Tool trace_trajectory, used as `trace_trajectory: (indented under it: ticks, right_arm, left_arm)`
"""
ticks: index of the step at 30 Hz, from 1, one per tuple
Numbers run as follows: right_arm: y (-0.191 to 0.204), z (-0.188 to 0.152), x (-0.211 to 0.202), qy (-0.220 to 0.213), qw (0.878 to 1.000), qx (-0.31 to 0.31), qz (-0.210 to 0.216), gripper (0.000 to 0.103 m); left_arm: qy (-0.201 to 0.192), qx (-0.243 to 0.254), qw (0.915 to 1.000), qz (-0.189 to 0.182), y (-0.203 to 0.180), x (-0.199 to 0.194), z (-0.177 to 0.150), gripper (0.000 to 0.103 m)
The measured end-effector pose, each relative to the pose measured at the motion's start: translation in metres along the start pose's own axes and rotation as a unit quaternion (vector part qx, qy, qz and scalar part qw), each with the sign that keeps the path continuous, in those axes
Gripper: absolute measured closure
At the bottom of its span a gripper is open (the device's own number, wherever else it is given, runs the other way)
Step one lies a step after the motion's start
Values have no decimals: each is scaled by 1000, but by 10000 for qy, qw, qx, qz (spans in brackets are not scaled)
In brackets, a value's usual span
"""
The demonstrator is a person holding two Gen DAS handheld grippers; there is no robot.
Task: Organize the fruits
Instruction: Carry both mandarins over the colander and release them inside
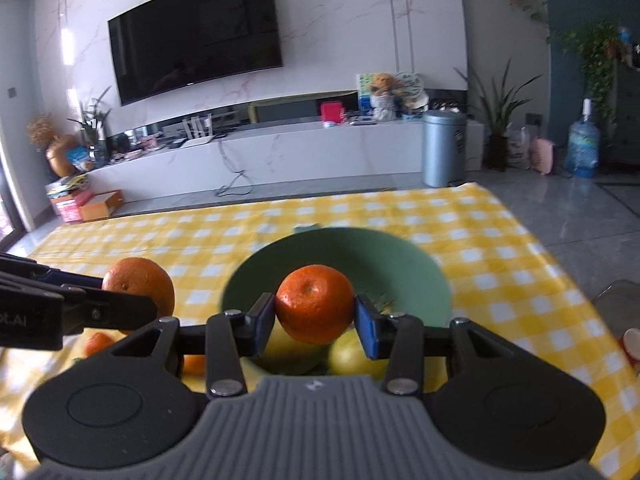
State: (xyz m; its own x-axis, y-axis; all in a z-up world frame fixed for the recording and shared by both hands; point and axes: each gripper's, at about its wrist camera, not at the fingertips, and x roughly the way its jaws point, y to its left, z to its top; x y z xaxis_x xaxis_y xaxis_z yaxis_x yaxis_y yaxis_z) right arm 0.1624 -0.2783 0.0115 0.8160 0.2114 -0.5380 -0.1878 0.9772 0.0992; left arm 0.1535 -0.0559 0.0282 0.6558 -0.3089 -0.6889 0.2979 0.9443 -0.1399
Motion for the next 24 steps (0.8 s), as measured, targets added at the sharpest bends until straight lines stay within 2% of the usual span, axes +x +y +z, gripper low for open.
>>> trace_trajectory:
  ticks: [8,24]
  right_arm:
    - [-11,2,38,142,9991,-185,-360,62]
    - [-15,-7,63,414,9981,-250,-388,62]
  left_arm:
    - [285,182,9994,92,-11,42,18,55]
    - [701,573,9955,263,-19,90,25,55]
